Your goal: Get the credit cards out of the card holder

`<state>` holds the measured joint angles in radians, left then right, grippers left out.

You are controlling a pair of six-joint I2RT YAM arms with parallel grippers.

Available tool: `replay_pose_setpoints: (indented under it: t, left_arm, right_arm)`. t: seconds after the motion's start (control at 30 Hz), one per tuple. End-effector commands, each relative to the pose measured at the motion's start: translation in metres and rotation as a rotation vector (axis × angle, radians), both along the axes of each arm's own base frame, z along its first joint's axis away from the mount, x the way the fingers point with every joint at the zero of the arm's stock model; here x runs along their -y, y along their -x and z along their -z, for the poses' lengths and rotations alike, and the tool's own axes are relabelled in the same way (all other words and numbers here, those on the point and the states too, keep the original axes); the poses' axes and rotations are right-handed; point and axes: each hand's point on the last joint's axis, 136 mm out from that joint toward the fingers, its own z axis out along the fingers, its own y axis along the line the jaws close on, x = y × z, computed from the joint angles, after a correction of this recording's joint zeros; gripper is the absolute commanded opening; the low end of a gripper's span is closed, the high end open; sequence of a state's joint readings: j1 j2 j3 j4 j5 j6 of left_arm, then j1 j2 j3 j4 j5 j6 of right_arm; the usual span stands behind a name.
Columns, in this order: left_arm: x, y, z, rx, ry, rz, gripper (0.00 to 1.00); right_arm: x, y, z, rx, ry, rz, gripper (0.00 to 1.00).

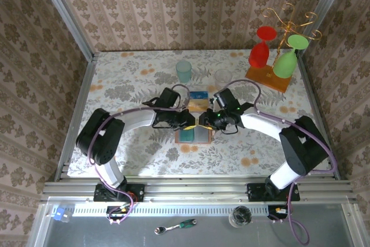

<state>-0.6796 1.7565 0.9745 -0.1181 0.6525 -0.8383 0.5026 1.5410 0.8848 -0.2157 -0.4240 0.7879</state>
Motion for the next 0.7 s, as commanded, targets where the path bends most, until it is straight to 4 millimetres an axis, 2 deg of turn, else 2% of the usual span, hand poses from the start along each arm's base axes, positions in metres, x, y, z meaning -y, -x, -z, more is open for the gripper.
replay_pose_setpoints:
  t: [0.0, 0.17, 0.4, 0.67]
  left_arm:
    - [0.013, 0.001, 0.000, -0.015, 0.014, 0.025, 0.12]
    - [0.026, 0.000, 0.003, -0.023, 0.021, 0.048, 0.13]
    - [0.035, -0.003, -0.001, -0.013, 0.035, 0.067, 0.24]
    - [0.039, -0.008, -0.010, -0.001, 0.042, 0.077, 0.31]
  right_arm:
    - [0.018, 0.002, -0.003, 0.013, 0.033, 0.039, 0.29]
    - [0.025, 0.004, -0.004, 0.011, 0.032, 0.048, 0.29]
    - [0.025, 0.007, -0.002, 0.000, 0.025, 0.048, 0.29]
    - [0.024, 0.004, -0.006, 0.004, 0.018, 0.051, 0.30]
